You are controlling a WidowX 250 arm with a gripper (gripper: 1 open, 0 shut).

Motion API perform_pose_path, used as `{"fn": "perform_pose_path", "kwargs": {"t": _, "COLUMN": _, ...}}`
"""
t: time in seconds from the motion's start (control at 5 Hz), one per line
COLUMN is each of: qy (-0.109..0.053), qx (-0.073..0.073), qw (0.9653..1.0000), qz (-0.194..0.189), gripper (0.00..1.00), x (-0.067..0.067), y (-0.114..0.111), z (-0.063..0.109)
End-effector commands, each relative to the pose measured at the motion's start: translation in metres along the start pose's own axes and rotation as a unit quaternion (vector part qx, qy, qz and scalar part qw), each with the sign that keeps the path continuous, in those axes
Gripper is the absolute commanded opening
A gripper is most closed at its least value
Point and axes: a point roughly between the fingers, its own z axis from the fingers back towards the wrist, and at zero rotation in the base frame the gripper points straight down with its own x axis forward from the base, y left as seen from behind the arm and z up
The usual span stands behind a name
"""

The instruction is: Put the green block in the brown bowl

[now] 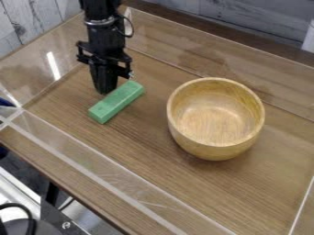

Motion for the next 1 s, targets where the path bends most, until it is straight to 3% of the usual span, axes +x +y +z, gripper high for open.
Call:
{"fn": "perform_pose_path", "kwargs": {"t": 0.0, "qy": -0.032, "qx": 0.003, "qw": 0.9995, "qz": 0.001, "gripper": 0.00, "x": 0.013, "y": 0.006, "z": 0.007}}
{"fn": "perform_pose_path", "kwargs": {"t": 0.2, "qy": -0.043, "qx": -0.005, "qw": 0.9991, "qz": -0.002, "gripper": 0.00, "x": 0.023, "y": 0.007, "z": 0.002}}
{"fn": "perform_pose_path", "kwargs": {"t": 0.8, "qy": -0.054, "qx": -0.009, "qw": 0.9984, "qz": -0.013, "gripper": 0.00, "x": 0.031, "y": -0.019, "z": 0.019}}
